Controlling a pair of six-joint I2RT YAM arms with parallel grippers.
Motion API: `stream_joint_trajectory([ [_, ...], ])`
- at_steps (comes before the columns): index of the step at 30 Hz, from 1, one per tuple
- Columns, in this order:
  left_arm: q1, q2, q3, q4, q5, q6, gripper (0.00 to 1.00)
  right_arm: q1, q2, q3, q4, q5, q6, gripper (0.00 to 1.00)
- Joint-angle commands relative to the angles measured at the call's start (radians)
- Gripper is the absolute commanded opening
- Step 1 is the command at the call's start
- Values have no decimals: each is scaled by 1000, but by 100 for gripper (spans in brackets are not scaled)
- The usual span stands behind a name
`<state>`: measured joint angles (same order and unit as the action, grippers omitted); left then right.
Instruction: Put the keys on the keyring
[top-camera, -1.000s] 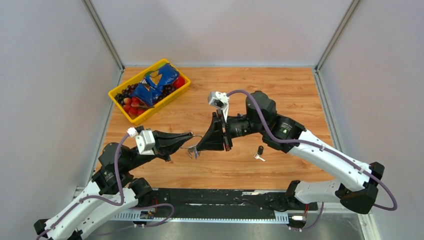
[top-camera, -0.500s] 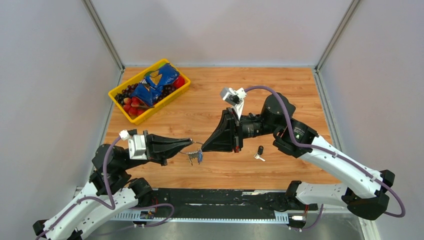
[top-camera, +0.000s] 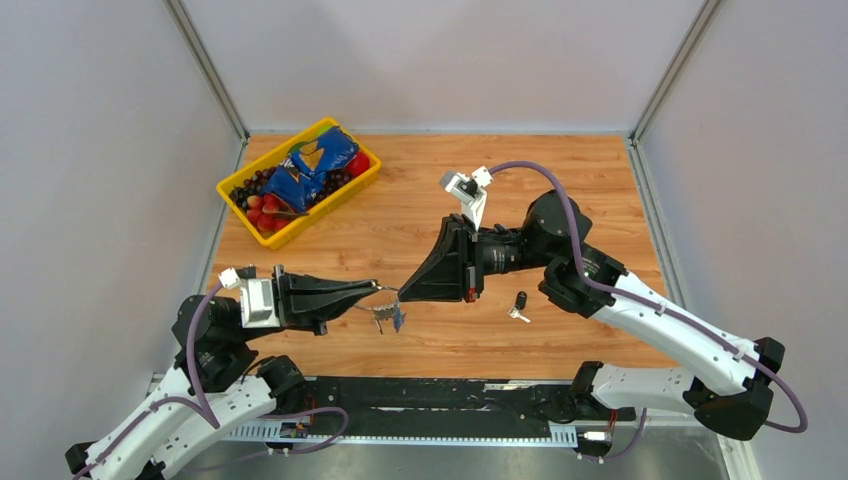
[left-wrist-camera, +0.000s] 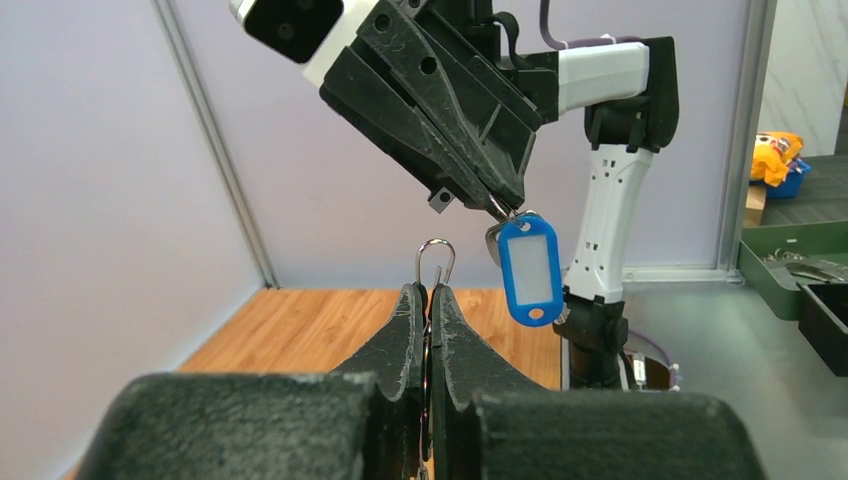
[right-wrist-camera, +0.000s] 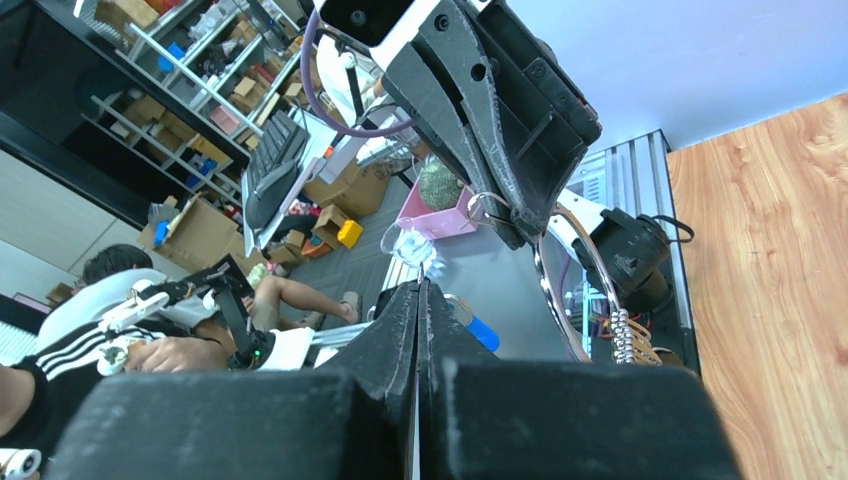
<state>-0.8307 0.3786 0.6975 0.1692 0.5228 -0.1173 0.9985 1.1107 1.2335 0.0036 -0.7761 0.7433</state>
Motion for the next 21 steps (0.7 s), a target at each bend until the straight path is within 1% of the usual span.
stream_joint_trajectory([
  [1, 3, -14, 33, 65, 5, 20, 0, 8, -1, -9, 100, 43, 102, 0],
  [6, 3, -22, 27, 67, -7, 50, 0, 18, 23, 1, 112, 77, 138, 0],
  [15, 3, -51, 11, 91, -74, 109, 0, 25, 47, -4, 129, 133, 184, 0],
  [21, 3, -51, -1, 113, -80, 116, 0, 30, 54, -23, 191, 165, 238, 0],
])
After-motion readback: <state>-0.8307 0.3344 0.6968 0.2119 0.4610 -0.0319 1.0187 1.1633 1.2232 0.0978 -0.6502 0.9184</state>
